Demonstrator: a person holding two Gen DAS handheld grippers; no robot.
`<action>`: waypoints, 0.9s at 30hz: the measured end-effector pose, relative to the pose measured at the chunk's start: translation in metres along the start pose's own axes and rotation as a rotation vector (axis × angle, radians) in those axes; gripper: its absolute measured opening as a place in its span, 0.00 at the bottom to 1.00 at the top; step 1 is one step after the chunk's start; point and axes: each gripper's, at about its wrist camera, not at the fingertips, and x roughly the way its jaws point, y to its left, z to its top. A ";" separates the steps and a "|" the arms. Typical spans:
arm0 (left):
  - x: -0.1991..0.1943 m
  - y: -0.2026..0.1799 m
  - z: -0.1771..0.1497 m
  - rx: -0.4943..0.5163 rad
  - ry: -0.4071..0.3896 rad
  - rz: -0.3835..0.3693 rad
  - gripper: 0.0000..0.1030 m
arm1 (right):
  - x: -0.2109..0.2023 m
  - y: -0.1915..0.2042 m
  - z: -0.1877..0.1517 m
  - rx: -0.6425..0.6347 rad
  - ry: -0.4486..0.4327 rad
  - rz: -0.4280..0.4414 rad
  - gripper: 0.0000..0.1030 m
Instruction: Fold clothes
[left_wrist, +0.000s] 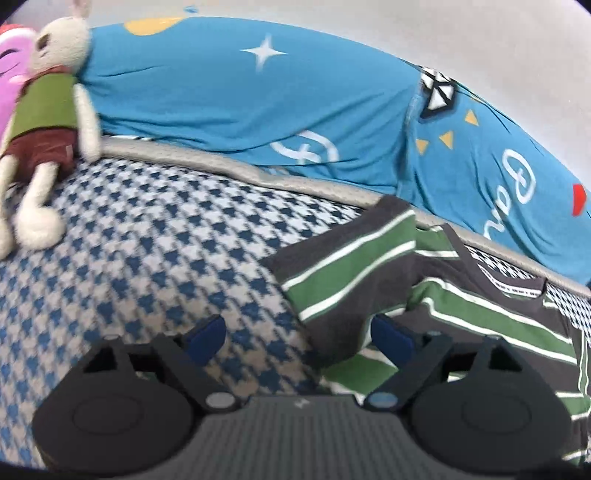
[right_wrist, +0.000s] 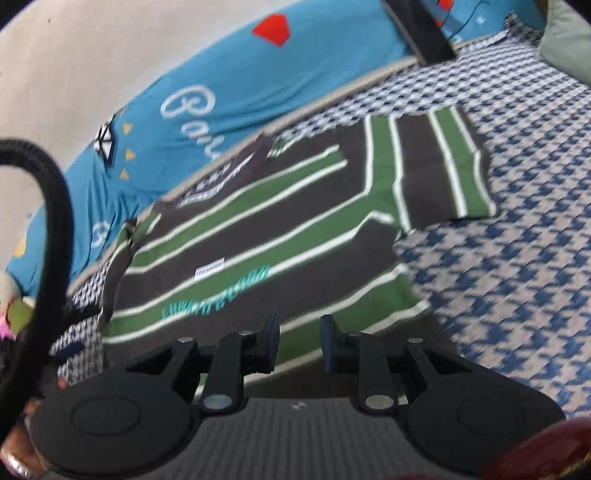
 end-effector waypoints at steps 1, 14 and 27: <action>0.004 -0.001 0.001 0.000 0.006 0.000 0.87 | 0.002 0.001 0.000 -0.001 0.007 0.001 0.23; 0.032 -0.008 0.007 -0.005 0.002 0.009 0.91 | 0.021 0.012 -0.001 -0.008 0.067 0.008 0.24; -0.001 -0.037 -0.002 0.100 -0.126 0.087 0.12 | 0.029 0.015 0.002 -0.016 0.065 -0.013 0.23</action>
